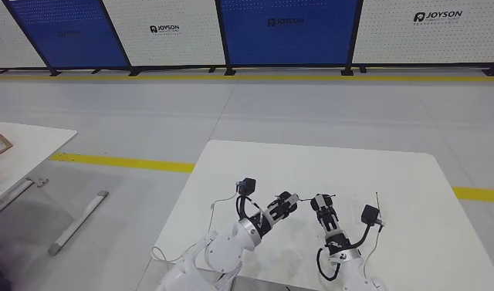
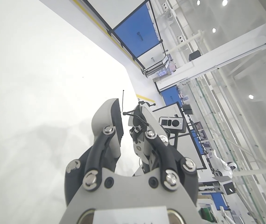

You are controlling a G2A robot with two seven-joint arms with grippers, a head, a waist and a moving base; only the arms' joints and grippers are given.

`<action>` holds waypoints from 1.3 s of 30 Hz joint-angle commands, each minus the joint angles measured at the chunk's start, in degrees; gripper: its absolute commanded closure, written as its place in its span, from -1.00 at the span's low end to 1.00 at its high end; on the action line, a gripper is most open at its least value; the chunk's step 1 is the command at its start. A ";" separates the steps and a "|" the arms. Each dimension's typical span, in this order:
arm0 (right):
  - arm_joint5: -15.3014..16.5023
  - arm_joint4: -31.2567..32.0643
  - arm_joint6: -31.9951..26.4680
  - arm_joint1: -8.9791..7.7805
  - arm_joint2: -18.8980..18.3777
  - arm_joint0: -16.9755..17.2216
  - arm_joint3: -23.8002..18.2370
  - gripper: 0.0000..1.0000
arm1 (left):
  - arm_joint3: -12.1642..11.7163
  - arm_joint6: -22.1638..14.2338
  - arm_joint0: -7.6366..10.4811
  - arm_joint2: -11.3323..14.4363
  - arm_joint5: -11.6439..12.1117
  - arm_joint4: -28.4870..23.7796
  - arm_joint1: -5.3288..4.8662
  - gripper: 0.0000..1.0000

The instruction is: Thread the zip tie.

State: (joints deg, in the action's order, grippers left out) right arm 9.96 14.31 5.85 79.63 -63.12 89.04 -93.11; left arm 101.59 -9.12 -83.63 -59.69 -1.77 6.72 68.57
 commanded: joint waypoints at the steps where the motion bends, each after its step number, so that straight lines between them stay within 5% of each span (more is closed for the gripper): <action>1: 0.02 0.08 -0.05 0.02 0.00 0.00 -0.04 1.00 | -0.06 -0.09 0.06 0.11 -0.06 0.12 0.02 0.70; 16: 0.40 0.52 -0.19 0.16 -0.16 0.40 -0.76 1.00 | -0.15 0.31 0.46 0.87 -0.34 0.36 0.29 1.00; 39: 0.40 -0.99 -3.12 0.41 -0.02 -0.30 -0.12 1.00 | 0.08 -1.09 0.18 0.72 1.02 0.86 0.22 1.00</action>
State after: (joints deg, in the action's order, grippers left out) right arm 10.37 13.35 2.84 80.03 -63.15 88.75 -93.22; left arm 101.67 -10.18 -83.46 -58.96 -0.76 7.59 68.80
